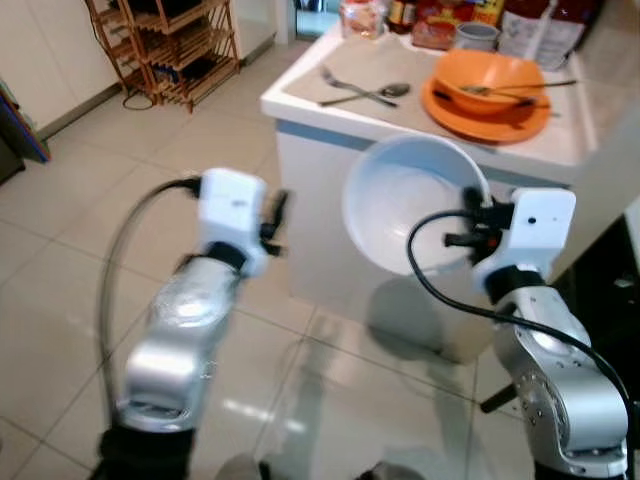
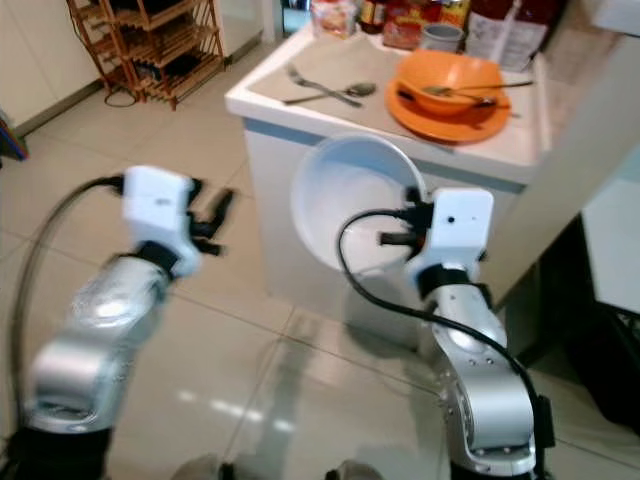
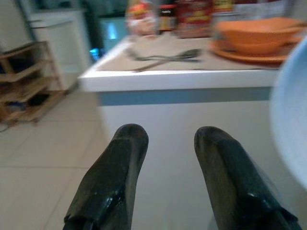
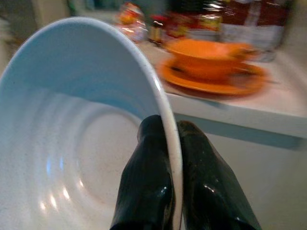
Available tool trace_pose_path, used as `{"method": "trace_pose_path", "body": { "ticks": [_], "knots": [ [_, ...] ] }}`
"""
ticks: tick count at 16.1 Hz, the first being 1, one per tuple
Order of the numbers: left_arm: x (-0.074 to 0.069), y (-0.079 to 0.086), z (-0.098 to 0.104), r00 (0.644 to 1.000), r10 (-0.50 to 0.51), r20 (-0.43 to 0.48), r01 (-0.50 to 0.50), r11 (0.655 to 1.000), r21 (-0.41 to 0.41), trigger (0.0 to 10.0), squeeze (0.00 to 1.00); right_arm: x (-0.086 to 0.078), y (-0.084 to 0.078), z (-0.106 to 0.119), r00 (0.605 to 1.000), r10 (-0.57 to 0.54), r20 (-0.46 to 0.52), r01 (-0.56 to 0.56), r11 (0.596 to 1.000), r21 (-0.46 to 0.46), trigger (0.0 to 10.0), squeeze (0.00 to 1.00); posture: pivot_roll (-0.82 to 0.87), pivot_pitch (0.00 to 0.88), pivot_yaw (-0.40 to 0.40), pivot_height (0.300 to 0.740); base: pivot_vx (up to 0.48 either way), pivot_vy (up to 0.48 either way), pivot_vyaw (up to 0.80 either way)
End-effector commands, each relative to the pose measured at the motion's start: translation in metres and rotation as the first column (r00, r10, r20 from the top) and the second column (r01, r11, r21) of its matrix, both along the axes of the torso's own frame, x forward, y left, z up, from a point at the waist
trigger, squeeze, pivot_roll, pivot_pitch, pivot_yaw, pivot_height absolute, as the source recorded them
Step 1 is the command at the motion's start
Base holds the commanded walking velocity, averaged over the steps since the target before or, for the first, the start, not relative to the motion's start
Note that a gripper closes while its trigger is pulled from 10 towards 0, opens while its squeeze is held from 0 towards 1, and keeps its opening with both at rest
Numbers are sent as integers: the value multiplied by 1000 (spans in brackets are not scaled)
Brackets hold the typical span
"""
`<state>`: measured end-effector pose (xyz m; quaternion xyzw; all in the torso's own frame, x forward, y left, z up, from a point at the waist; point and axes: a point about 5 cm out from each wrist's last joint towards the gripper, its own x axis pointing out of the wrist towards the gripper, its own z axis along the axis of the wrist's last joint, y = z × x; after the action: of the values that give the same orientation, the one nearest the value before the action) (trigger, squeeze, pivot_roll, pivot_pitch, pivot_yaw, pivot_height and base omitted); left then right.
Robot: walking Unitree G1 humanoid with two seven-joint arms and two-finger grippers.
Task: Setting the table
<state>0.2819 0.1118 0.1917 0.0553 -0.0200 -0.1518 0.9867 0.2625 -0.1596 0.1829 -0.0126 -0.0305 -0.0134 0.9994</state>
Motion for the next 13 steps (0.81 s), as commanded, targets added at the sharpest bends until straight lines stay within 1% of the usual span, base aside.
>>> {"method": "trace_pose_path", "body": {
  "ticks": [1, 3, 4, 6, 7, 9, 10, 11, 12, 13],
  "knots": [
    [4, 8, -2, 999, 42, -12, -42, 999, 13, 10000, 0, 2, 2, 7, 999, -6, 49, 5, 1000, 11, 10000, 0, 7, 124, -13, 740, 0, -401, 0],
    [6, 15, -3, 996, 79, -37, -80, 997, -16, 10000, 0, 0, -2, -1, 1000, 0, -7, 0, 994, 113, 10000, 0, 10, 120, -19, 740, 0, -398, 0],
    [8, 21, -4, 993, 107, -42, -108, 994, -16, 10000, 0, 0, -10, -4, 999, -35, -5, 35, 994, 106, 10000, 0, 13, 121, -21, 740, 0, -368, 0],
    [9, 25, -4, 993, 115, -30, -116, 993, -6, 10000, 0, 1, -15, -6, 999, -49, 6, 49, 997, 67, 10000, 0, 18, 119, -22, 740, 0, -366, 0],
    [9, 26, -2, 993, 117, -18, -117, 993, -5, 10000, 0, 2, -17, -4, 998, -65, 17, 63, 994, 86, 10000, 0, 17, 118, -24, 740, 0, -364, 0],
    [9, 26, -1, 994, 112, -12, -113, 994, -6, 10000, 0, 4, -14, 0, 997, -69, 35, 63, 985, 159, 10000, 0, 6, 113, -10, 740, 0, -351, 0],
    [10, 24, -2, 994, 105, -18, -106, 994, -15, 10000, 0, 4, -13, 1, 997, -65, 37, 59, 986, 156, 10000, 0, -3, 114, 0, 740, 0, -349, 0],
    [11, 20, -2, 996, 89, -15, -89, 996, -10, 10000, 0, 3, -11, 3, 997, -53, 53, 43, 984, 176, 10000, 0, -6, 115, 2, 740, 0, -349, 0],
    [14, 16, -1, 998, 70, -10, -70, 997, -20, 10000, 0, -1, -12, 6, 995, -61, 83, 46, 983, 176, 0, 0, -21, 115, 17, 740, 0, -349, 0],
    [15, 14, 1, 998, 64, -8, -64, 998, -29, 10000, 0, -3, -13, 9, 993, -63, 98, 46, 985, 167, 0, 0, -31, 114, 26, 740, 0, -349, 0]
  ]
}}
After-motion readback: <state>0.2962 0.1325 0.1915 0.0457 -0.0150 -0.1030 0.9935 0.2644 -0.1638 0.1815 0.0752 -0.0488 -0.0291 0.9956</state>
